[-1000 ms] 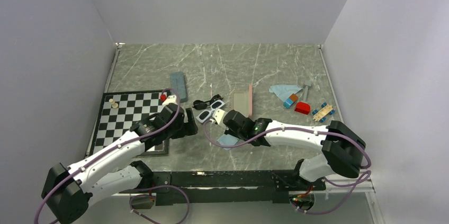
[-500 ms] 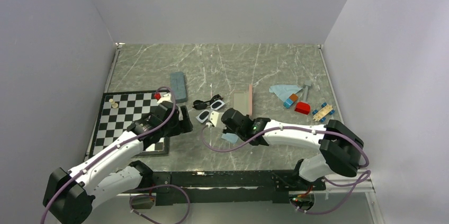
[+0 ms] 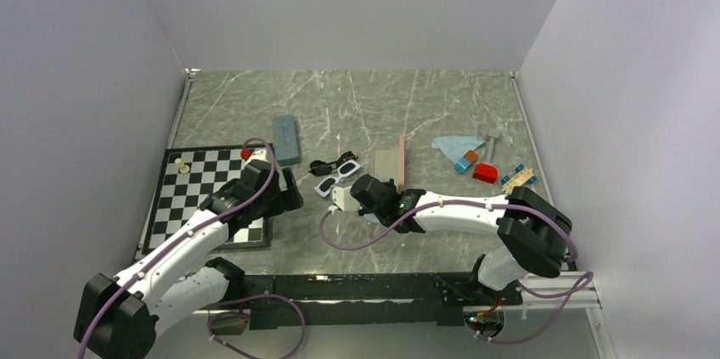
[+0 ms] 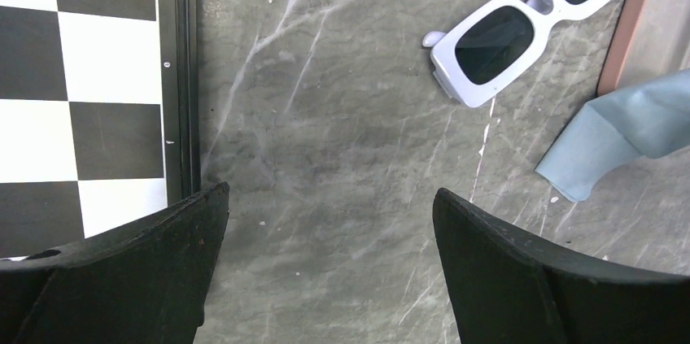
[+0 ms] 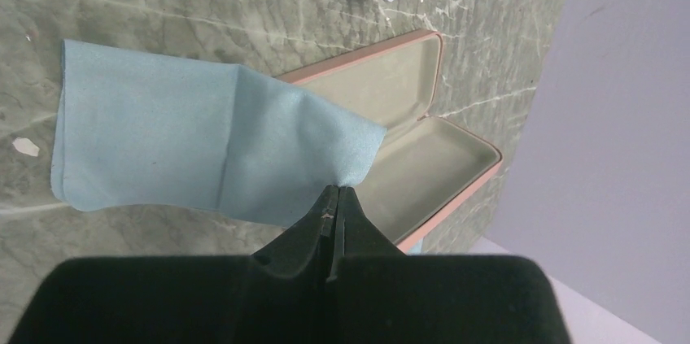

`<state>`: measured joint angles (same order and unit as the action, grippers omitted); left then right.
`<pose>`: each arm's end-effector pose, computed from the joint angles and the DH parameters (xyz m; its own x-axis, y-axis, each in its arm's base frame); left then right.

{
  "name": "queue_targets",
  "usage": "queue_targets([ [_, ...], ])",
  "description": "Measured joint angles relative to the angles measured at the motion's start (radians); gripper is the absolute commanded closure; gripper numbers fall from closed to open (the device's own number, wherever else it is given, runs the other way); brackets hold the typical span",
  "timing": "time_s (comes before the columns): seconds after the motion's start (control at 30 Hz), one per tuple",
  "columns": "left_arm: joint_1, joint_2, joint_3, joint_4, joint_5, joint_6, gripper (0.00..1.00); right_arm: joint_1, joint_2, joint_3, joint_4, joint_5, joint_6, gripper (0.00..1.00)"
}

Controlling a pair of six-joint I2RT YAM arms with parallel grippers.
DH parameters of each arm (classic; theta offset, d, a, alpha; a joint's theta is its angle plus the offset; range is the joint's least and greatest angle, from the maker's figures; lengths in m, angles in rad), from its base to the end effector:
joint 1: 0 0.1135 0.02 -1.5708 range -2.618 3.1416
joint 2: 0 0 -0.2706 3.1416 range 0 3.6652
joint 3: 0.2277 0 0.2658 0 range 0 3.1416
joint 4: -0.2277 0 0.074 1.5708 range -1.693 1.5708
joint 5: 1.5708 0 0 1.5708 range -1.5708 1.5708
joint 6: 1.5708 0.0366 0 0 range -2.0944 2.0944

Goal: Organize the sunglasses
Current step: Place the folded cleaning cloth in the sunglasses case.

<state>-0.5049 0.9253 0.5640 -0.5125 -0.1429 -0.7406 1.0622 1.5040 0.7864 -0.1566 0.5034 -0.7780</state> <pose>0.1700 -0.0880 0.2097 -0.7644 -0.3406 -0.5475 -0.1585 0.9223 -0.3525 0.1637 0.2574 0.1771 0.1651 -0.9663 -0.1973 -0.6998 0.0262 -0.7139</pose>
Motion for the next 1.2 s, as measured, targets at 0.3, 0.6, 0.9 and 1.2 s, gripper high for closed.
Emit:
queue_targets([
  [0.3, 0.039, 0.016, -0.005, 0.021, 0.040, 0.022, 0.01, 0.000, -0.001, 0.001, 0.001, 0.043, -0.059, 1.00],
  [0.6, 0.067, 0.031, -0.005, 0.037, 0.065, 0.028, 0.01, -0.021, -0.038, 0.001, 0.036, 0.051, -0.148, 1.00],
  [0.9, 0.091, 0.034, -0.005, 0.037, 0.079, 0.048, 0.01, -0.046, -0.024, 0.001, 0.083, 0.065, -0.227, 1.00],
  [1.2, 0.117, 0.034, -0.005, 0.037, 0.094, 0.051, 0.01, -0.063, 0.023, 0.021, 0.129, 0.072, -0.291, 1.00],
])
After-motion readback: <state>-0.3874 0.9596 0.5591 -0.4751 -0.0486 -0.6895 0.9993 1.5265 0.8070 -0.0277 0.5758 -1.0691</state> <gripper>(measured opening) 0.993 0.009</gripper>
